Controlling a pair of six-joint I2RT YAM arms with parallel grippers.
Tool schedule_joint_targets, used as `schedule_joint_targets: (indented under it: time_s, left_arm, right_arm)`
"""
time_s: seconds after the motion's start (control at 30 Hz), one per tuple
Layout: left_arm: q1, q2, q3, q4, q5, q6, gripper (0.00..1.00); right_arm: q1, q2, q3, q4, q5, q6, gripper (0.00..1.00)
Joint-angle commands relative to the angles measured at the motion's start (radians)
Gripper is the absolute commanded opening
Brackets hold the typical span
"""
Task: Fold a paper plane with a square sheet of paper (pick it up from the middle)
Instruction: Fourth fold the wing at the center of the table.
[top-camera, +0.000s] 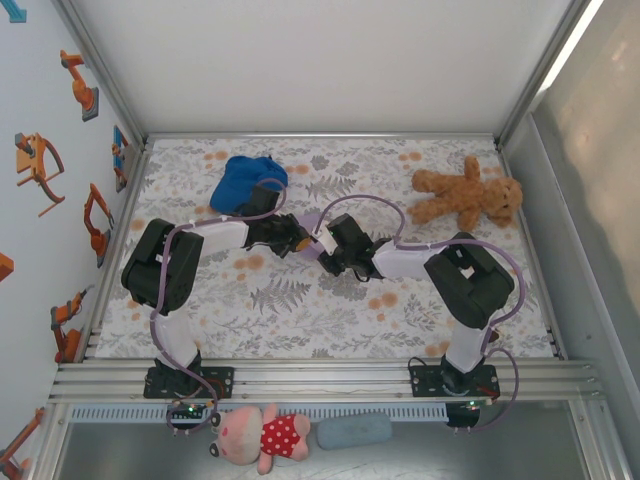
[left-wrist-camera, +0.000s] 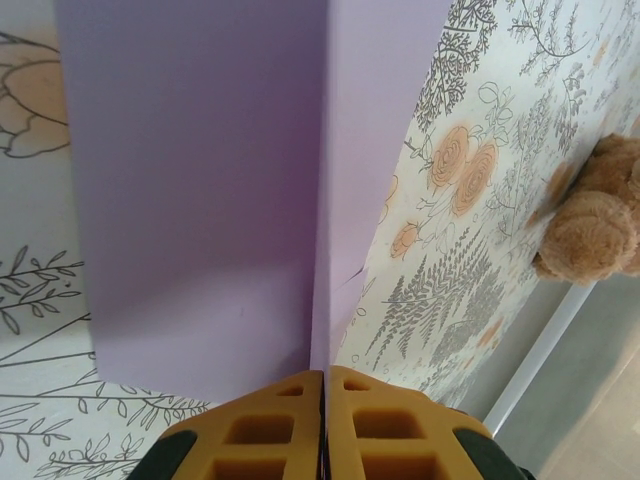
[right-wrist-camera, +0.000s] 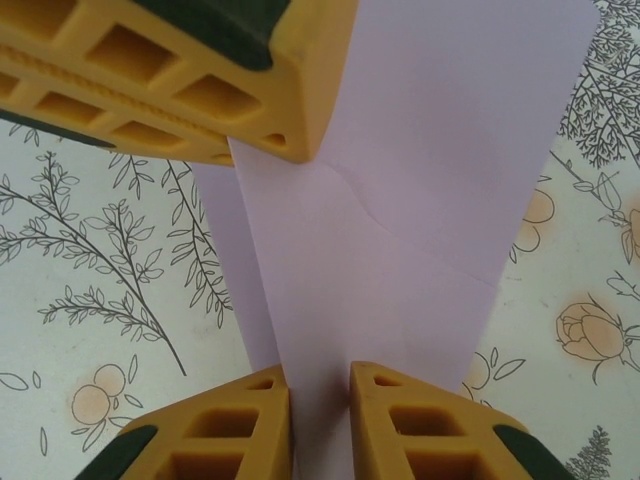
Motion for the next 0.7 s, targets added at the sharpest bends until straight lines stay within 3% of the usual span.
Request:
schedule_joint_targets:
  time_s: [0.0,0.2,0.4,0.67]
  left_arm:
    - [0.008,-0.039,0.004,-0.026,0.021,-0.011,0.12]
    - [0.02,-0.061,-0.001,-0.055,0.009,0.005,0.26]
    - [0.06,-0.125,-0.021,-0.113,-0.042,0.044,0.38]
    - [0.127,-0.254,-0.1,-0.13,-0.118,0.079,0.43]
  right_arm:
    - [0.006,0.004,0.022,-0.002,0.008,-0.015,0.16]
    - [0.006,0.002,0.023,-0.021,-0.024,-0.017,0.06]
    - [0.006,0.011,0.044,-0.074,-0.092,-0.015,0.01]
    - [0.003,0.037,0.111,-0.186,-0.178,0.026,0.0]
